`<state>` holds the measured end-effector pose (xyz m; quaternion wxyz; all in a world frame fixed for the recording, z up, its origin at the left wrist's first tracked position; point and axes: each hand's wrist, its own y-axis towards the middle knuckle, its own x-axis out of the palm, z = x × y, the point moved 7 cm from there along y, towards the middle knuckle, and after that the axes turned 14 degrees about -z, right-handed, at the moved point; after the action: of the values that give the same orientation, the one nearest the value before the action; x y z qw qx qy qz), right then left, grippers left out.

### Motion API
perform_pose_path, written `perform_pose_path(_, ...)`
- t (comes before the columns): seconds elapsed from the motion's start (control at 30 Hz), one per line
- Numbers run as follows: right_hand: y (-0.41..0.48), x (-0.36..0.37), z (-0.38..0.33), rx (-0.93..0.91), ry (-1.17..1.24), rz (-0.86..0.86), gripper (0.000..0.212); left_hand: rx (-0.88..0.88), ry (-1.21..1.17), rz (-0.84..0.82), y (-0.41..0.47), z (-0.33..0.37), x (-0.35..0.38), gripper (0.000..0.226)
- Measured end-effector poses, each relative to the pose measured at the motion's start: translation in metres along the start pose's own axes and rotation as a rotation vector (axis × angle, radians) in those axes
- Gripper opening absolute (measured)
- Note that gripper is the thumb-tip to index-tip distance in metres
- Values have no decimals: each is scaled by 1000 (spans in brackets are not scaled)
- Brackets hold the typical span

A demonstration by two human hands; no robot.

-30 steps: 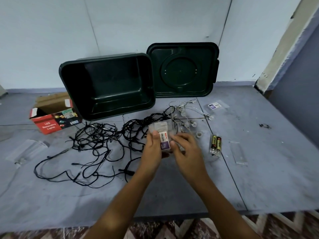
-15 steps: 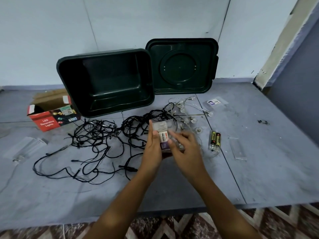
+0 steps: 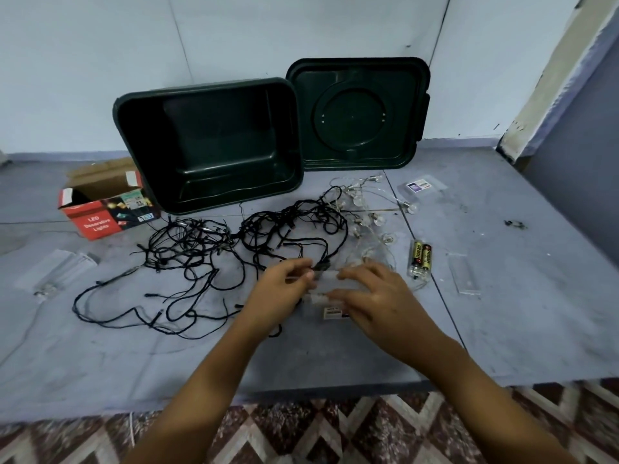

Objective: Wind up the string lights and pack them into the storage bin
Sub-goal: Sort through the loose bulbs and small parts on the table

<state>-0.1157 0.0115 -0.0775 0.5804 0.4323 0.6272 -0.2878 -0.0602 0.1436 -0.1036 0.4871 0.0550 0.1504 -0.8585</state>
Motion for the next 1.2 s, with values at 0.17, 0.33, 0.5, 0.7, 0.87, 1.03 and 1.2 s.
perform_pose_path(0.17,-17,-8,20,284,353,249,32,36,-36,93,-4,-5,-5,24)
perform_pose_path(0.33,-21,7,34,491,682,227,20,109,-9,94,-5,-3,-2,21)
perform_pose_path(0.5,-15,16,40,525,982,144,30,341,243,153,-12,13,-2,25)
perform_pose_path(0.7,-10,5,37,356,940,136,18,550,413,121,-17,21,0,18)
perform_pose_path(0.87,-9,1,34,263,715,169,15,552,515,10,-16,16,0,21)
perform_pose_path(1.03,-9,1,34,221,590,254,13,497,570,-108,-22,12,-1,32)
perform_pose_path(1.2,-9,0,30,160,482,318,21,520,612,-17,-24,13,-1,24)
